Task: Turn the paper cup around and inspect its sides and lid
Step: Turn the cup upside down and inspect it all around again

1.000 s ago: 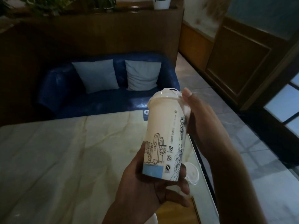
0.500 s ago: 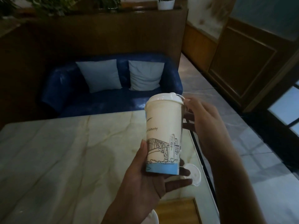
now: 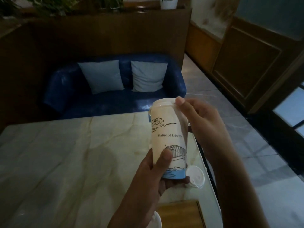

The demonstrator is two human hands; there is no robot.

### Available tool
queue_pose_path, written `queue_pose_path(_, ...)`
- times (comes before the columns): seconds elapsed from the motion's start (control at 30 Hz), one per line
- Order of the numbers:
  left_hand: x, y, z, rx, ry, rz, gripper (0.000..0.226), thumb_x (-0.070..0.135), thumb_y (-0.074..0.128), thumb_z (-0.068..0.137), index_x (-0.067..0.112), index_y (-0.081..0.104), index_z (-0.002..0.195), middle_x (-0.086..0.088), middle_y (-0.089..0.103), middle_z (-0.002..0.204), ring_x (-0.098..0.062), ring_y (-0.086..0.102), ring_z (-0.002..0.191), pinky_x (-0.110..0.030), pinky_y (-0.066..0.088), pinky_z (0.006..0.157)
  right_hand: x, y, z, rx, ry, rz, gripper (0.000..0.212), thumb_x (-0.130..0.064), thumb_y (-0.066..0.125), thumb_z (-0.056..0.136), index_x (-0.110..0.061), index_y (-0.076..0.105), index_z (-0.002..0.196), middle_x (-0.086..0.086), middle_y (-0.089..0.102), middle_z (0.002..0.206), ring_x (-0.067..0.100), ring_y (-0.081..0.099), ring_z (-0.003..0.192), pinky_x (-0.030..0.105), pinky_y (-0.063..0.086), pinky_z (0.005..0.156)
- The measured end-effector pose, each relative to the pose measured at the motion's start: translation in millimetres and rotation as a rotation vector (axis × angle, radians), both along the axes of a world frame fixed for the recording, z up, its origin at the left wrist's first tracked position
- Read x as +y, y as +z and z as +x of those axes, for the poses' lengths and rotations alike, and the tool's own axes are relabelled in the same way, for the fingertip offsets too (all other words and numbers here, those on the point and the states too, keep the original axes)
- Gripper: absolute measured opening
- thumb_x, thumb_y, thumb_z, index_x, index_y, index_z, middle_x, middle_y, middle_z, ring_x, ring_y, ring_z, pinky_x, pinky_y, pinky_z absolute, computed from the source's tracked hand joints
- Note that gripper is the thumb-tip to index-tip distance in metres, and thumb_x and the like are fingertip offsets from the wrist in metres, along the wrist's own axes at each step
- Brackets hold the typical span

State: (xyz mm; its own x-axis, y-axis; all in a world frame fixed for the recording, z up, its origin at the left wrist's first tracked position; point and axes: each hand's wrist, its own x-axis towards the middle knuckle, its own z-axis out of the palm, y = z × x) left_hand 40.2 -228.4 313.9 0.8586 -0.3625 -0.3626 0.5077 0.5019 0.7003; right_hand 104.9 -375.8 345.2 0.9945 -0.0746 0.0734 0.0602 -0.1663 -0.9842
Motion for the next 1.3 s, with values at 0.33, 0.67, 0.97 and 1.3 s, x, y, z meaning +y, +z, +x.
queue_pose_path(0.33,4,5,-7,0.076,0.034,-0.180,0.067,0.031,0.075,0.066,0.005,0.056,0.124,-0.026,0.069,0.113,-0.044,0.069,0.098,-0.053,0.058,0.070,-3,1,-2,0.035,-0.039,0.068,0.041,-0.060,0.060,0.086,-0.027,0.072,0.108,-0.002,0.081,0.093,0.015,0.079,0.086,0.048,0.064,0.088)
queue_pose_path(0.67,4,-1,-7,0.057,0.055,-0.097,0.073,0.041,0.075,0.061,0.009,0.057,0.123,-0.023,0.070,0.112,-0.040,0.070,0.098,-0.049,0.059,0.070,1,1,-2,-0.006,-0.073,0.012,0.027,-0.045,0.055,0.099,-0.026,0.071,0.108,-0.001,0.080,0.092,0.014,0.078,0.083,0.049,0.065,0.084)
queue_pose_path(0.97,5,-2,-4,0.032,0.028,0.018,0.077,0.042,0.083,0.052,0.011,0.059,0.119,-0.018,0.075,0.102,-0.033,0.074,0.087,-0.048,0.060,0.066,-1,-3,0,-0.046,-0.098,0.030,0.026,-0.023,0.050,0.100,-0.030,0.076,0.103,-0.014,0.079,0.096,0.001,0.075,0.091,0.026,0.058,0.075)
queue_pose_path(1.3,3,-9,-2,-0.081,0.099,0.203,0.069,0.048,0.084,0.051,0.023,0.064,0.113,-0.011,0.075,0.104,-0.034,0.072,0.093,-0.047,0.060,0.072,3,-3,1,-0.046,-0.121,0.011,0.026,-0.035,0.052,0.104,-0.028,0.076,0.096,-0.013,0.080,0.089,0.001,0.076,0.086,0.026,0.056,0.074)
